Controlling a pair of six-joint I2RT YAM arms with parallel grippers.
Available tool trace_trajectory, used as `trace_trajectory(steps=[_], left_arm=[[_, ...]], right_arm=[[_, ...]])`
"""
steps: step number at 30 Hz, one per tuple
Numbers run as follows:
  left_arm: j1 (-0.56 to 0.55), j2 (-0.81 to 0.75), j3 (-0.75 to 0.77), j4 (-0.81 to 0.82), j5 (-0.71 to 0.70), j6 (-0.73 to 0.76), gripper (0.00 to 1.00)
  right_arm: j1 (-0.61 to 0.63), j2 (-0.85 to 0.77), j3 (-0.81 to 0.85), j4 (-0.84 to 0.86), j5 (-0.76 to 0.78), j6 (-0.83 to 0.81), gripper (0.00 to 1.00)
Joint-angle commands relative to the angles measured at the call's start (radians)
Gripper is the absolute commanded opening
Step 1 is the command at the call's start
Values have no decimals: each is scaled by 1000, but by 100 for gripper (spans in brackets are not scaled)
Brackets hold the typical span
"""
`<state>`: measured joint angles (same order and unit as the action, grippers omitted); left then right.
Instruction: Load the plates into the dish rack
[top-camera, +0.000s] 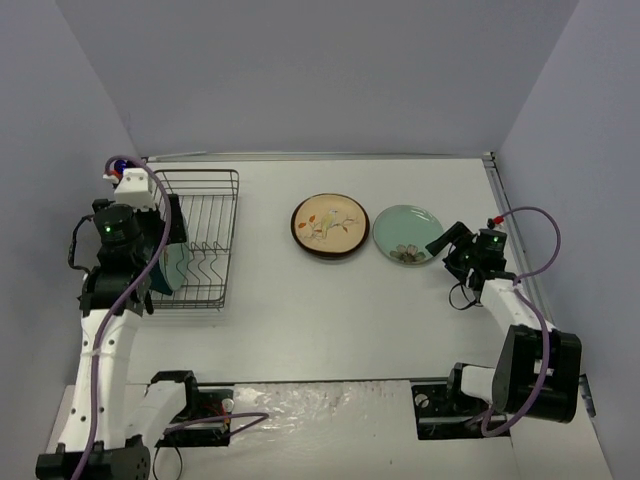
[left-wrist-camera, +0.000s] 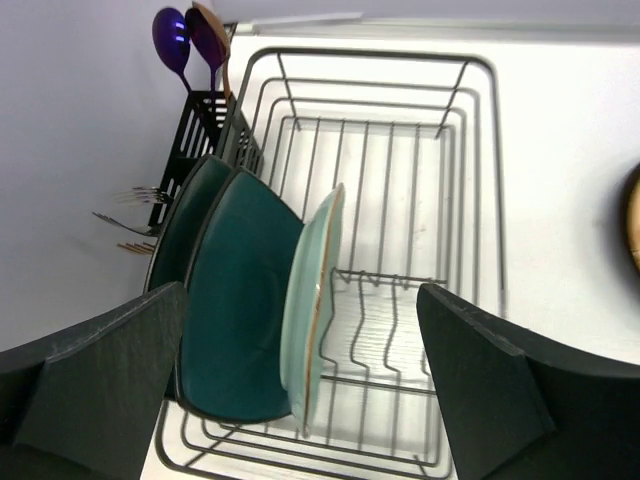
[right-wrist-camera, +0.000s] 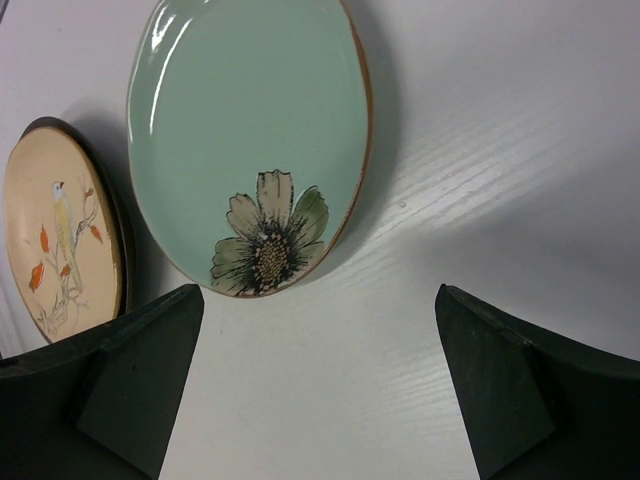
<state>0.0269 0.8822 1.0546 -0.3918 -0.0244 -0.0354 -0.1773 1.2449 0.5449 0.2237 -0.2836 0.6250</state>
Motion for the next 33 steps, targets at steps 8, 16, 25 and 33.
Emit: trace_trajectory(steps=[8, 16, 25, 33], left_arm=[[-16, -75, -122, 122, 216, -158, 97], [-16, -77, -186, 151, 246, -175, 97], [-16, -83, -189, 154, 258, -174, 97], [-16, -83, -192, 159, 266, -176, 97]], right_arm=[[-82, 176, 10, 242, -67, 74, 94], [-82, 347, -16, 445, -159, 100, 90], [-77, 520, 11, 555, -270, 126, 69], [-75, 601, 17, 566, -276, 122, 40]])
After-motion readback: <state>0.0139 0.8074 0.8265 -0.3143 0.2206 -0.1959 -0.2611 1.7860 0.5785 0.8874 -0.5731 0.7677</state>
